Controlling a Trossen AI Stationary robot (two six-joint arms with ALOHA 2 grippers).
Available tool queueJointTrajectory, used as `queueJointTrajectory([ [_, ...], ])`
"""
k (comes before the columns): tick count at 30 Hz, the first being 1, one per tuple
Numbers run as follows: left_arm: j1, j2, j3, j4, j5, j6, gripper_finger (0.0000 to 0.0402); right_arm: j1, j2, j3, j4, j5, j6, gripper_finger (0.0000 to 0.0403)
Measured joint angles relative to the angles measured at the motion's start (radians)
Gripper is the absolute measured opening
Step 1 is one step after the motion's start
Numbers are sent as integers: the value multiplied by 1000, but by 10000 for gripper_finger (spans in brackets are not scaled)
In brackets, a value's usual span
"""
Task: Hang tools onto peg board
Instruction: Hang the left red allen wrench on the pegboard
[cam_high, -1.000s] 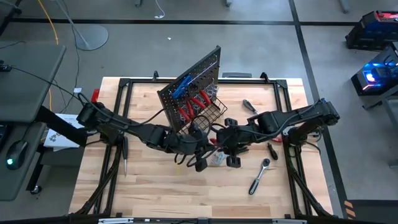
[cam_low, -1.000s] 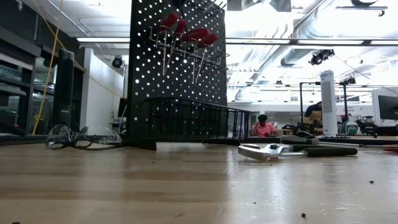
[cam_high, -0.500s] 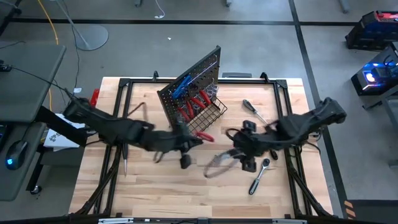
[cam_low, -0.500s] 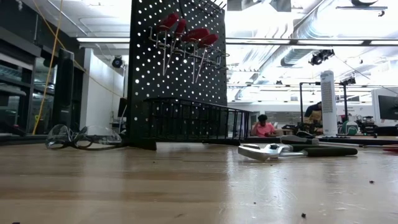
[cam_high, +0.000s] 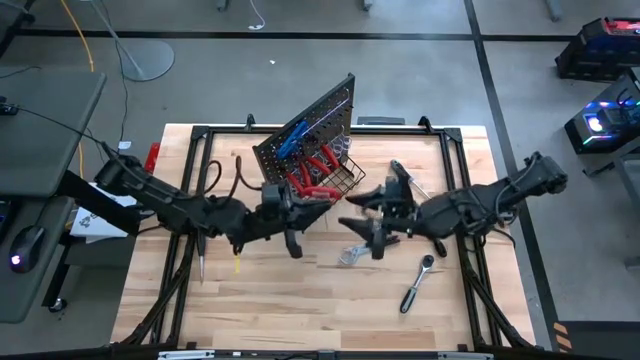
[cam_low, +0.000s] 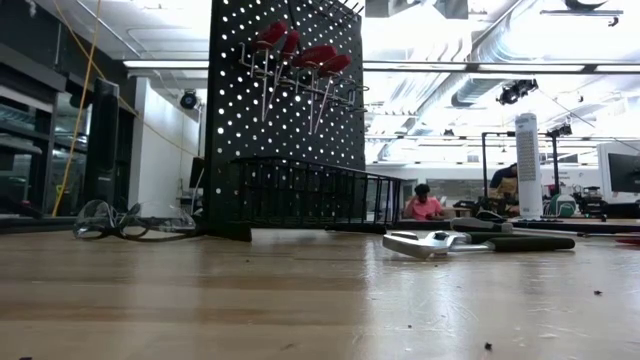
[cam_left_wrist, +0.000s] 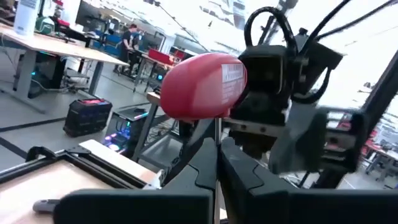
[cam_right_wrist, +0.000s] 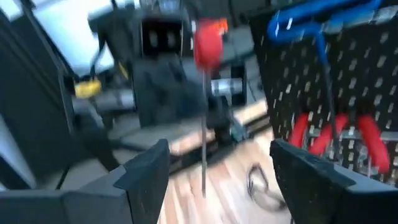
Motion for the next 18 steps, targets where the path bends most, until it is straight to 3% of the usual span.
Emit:
queueJointTrajectory([
  [3, 2, 2, 10, -6, 13, 25, 0, -27, -2, -1, 69, -3, -15, 264],
  [8, 21, 3, 13, -7, 19, 53, 0, -76, 0, -1, 165, -103, -38, 264],
  [18, 48, 42, 13, -1, 74, 26, 0, -128, 5, -2, 200, -187, -56, 264],
])
